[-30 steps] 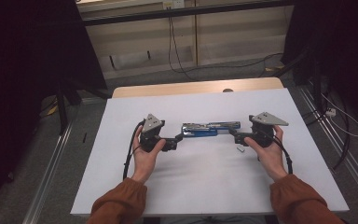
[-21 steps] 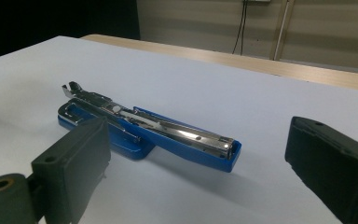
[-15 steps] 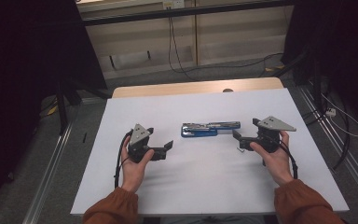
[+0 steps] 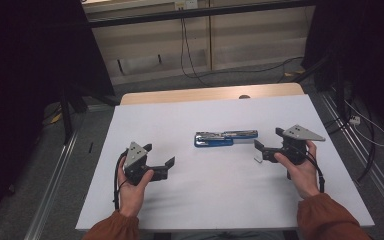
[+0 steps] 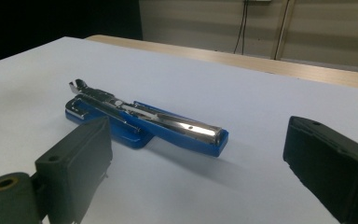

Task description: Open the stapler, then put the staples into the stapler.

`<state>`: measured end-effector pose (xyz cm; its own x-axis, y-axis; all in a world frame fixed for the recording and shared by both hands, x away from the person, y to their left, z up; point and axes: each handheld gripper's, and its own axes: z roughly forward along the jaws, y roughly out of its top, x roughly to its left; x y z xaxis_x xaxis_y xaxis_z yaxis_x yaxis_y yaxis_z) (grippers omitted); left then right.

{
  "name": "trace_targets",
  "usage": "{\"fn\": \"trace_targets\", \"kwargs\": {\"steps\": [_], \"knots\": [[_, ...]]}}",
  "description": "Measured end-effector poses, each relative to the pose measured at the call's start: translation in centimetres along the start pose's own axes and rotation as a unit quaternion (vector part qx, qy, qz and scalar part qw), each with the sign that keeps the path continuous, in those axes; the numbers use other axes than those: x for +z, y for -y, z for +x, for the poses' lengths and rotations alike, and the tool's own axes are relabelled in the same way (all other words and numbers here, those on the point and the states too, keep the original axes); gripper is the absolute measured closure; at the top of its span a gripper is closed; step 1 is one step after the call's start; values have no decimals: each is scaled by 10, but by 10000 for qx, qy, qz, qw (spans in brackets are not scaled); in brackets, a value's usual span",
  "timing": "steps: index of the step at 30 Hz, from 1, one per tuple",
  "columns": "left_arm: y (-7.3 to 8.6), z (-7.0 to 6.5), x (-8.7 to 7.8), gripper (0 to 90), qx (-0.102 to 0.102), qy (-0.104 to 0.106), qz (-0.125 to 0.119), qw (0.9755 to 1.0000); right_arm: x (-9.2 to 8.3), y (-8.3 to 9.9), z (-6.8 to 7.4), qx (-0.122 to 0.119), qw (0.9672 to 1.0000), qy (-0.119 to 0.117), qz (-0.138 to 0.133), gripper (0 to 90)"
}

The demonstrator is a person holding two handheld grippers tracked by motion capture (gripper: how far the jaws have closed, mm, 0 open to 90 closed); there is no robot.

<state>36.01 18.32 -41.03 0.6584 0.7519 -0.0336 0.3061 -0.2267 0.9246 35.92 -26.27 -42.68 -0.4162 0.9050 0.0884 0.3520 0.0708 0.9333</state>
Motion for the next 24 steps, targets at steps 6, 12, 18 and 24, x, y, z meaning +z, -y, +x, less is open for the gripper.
{"fn": "trace_targets", "kwargs": {"steps": [6,12,18,24], "knots": [[7,2,-12,48,-34,11,30,10000,0,-3,-2,-92,9996,-84,253,86],[16,3,-28,48,-140,43,63,9999,1,-6,-4,-94,9988,-217,437,116],[21,-2,-44,48,-112,-3,25,9999,2,-5,-6,-6,9959,-415,808,120],[25,-7,-52,48,-148,-77,103,9998,5,-7,-9,73,9919,-643,1095,143]]}}
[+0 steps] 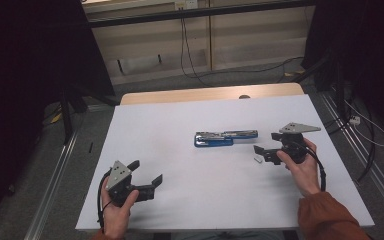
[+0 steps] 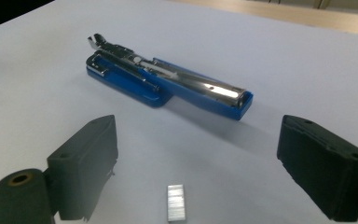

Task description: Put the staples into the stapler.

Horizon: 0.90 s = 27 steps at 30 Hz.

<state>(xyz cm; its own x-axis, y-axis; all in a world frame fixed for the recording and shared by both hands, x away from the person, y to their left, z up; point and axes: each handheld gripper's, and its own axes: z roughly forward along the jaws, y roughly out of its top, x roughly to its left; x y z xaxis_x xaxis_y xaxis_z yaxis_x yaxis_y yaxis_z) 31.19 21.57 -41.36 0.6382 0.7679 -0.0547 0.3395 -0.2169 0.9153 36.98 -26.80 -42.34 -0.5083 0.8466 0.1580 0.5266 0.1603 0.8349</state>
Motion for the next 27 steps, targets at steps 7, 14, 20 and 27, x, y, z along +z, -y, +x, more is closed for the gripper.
{"fn": "trace_targets", "kwargs": {"steps": [7,14,20,27], "knots": [[-2,-4,5,48,-14,98,95,9999,6,0,-7,95,9982,-389,448,136],[-1,-1,9,51,-22,66,107,9999,13,-3,-7,-28,9941,-621,894,123],[-1,-1,10,51,-5,101,141,9998,19,-5,-10,-83,9921,-536,1133,92],[-1,0,11,51,-6,101,147,9998,20,-7,-12,-372,9883,-572,1362,103]]}}
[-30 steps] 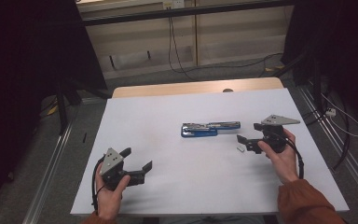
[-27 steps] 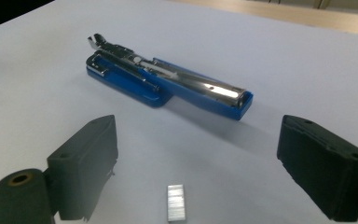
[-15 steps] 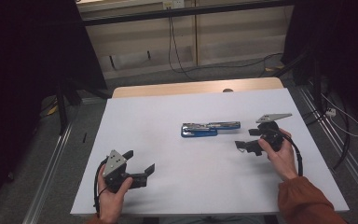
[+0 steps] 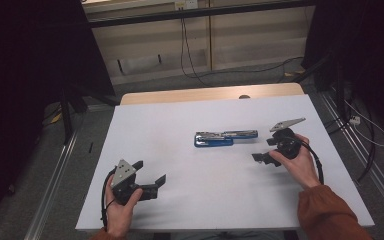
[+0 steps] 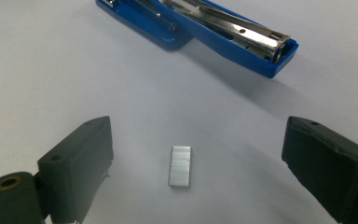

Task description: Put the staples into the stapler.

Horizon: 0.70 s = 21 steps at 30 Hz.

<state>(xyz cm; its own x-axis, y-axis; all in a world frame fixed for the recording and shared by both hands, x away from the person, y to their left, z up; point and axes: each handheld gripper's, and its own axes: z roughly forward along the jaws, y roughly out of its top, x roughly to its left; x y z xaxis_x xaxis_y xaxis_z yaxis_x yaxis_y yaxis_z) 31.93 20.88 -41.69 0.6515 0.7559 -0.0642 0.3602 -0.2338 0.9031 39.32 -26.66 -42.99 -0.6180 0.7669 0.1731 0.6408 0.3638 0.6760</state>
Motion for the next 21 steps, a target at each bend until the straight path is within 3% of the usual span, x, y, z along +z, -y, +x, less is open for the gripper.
{"fn": "trace_targets", "kwargs": {"steps": [5,10,12,17,21], "knots": [[0,0,0,50,-4,-35,11,10000,-3,-3,3,-228,9992,208,269,144],[1,0,0,50,-35,-48,17,10000,1,-2,3,-285,9981,58,546,265],[1,0,0,50,-52,-51,6,10000,2,-2,4,-331,9976,155,591,310],[1,0,1,48,-30,27,28,10000,3,-4,3,-270,9965,42,785,443],[1,-1,2,47,-4,30,48,10000,6,-4,3,-305,9950,7,952,495]]}}
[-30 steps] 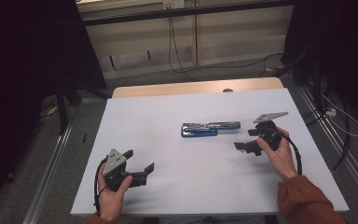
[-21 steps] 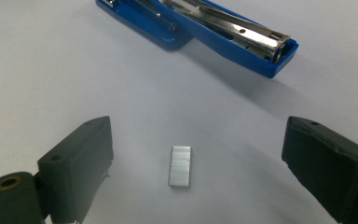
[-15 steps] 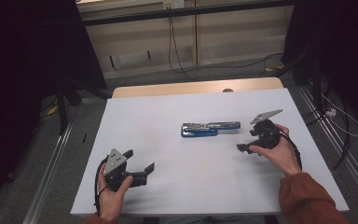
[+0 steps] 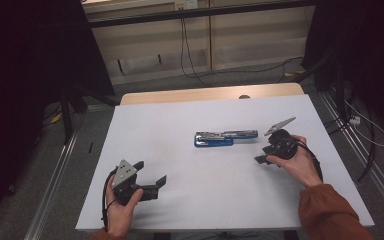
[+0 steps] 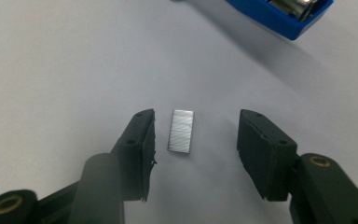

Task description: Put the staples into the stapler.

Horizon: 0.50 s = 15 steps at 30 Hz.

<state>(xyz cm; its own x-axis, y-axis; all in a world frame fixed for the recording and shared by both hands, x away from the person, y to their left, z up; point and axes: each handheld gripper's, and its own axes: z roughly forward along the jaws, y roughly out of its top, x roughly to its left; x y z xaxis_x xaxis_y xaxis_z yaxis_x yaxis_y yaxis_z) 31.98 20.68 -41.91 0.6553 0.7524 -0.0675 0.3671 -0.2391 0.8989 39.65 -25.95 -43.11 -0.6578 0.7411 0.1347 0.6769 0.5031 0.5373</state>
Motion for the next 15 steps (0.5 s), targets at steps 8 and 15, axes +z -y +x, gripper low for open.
{"fn": "trace_targets", "kwargs": {"steps": [8,15], "knots": [[0,1,0,47,-1,-22,22,10000,4,-2,2,-89,9999,23,121,643],[1,2,1,47,6,1,90,10000,7,-5,3,-172,9996,-2,227,702]]}}
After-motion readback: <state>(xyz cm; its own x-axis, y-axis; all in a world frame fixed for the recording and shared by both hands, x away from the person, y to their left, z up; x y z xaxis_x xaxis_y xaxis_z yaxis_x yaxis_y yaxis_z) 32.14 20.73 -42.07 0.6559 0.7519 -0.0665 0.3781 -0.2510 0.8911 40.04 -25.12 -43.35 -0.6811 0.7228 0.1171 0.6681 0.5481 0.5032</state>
